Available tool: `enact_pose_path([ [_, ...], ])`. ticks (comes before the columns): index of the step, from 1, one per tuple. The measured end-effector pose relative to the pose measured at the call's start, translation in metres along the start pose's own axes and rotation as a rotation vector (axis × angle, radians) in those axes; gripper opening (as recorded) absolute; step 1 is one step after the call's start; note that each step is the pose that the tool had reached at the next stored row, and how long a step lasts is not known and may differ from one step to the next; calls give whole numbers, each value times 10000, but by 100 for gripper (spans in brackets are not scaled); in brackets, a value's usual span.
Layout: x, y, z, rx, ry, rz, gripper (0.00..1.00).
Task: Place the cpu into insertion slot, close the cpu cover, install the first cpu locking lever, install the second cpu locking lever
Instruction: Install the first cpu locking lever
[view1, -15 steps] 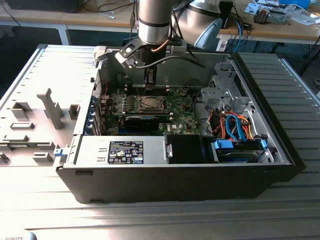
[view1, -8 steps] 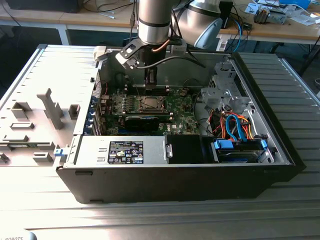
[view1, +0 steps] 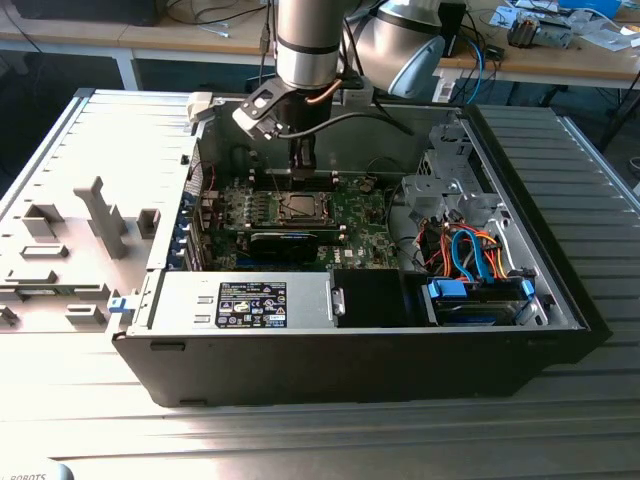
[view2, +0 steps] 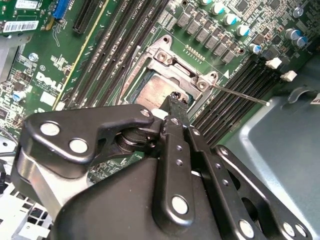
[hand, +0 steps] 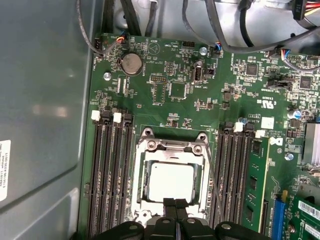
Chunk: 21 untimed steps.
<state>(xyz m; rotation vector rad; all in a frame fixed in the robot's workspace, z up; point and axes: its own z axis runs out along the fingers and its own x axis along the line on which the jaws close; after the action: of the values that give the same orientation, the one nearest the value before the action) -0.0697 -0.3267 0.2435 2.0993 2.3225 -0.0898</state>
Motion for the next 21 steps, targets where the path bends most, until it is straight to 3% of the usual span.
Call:
enact_pose_path([
  [21,0,0,0,-52,-41,-1136,11],
])
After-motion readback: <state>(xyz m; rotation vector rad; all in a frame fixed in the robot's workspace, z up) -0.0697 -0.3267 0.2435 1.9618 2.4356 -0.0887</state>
